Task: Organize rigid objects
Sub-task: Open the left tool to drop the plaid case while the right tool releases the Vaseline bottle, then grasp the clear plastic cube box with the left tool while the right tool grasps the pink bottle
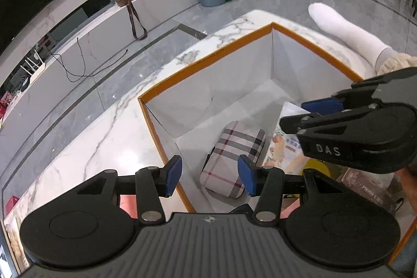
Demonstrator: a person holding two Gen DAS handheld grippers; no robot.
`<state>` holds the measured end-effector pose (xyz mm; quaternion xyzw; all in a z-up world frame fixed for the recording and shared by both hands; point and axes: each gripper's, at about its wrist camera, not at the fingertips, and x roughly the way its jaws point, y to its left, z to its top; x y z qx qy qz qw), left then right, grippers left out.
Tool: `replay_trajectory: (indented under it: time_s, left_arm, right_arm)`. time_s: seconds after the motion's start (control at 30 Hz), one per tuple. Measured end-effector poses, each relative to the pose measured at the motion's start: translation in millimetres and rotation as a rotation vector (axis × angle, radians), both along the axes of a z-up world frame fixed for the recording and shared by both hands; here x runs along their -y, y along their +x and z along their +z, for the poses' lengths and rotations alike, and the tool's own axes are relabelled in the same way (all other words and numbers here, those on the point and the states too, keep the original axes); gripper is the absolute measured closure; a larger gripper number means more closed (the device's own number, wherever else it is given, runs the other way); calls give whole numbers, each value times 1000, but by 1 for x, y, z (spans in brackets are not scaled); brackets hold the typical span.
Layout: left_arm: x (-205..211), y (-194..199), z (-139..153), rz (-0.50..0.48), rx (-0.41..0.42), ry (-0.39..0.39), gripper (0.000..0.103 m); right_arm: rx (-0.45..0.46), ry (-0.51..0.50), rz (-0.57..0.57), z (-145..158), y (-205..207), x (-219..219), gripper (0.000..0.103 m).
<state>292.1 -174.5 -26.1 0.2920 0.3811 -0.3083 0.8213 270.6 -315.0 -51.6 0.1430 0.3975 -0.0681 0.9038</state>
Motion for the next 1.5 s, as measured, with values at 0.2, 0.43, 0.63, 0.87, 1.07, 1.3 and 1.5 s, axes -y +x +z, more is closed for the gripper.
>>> replay_trajectory:
  time_s: [0.2,0.43,0.63,0.87,1.07,1.3,1.5]
  left_arm:
    - [-12,-3,12,23,26,-18,44]
    - [-37,2,24,70,30,-32,42]
    - [-66,8,35,131,21,-65,42]
    - [-110,19,43,203,29,-73,42]
    - [-151,31,42,271,35,-89,42]
    - [-196,51,24,364,22,-100,38]
    - [-227,71,-10,459,-48,-167,26]
  right_arm:
    - [-37,11,12,-8,-2,-1,91]
    - [-54,-41,-5,-10,-2,-3,80]
    - [-16,-90,-3,6,-8,-13,76]
    - [67,-48,99,43,-11,-49,76]
    - [89,-49,200,58,3,-98,76]
    - [59,-47,317,51,29,-157,70]
    - [-38,4,324,24,67,-186,53]
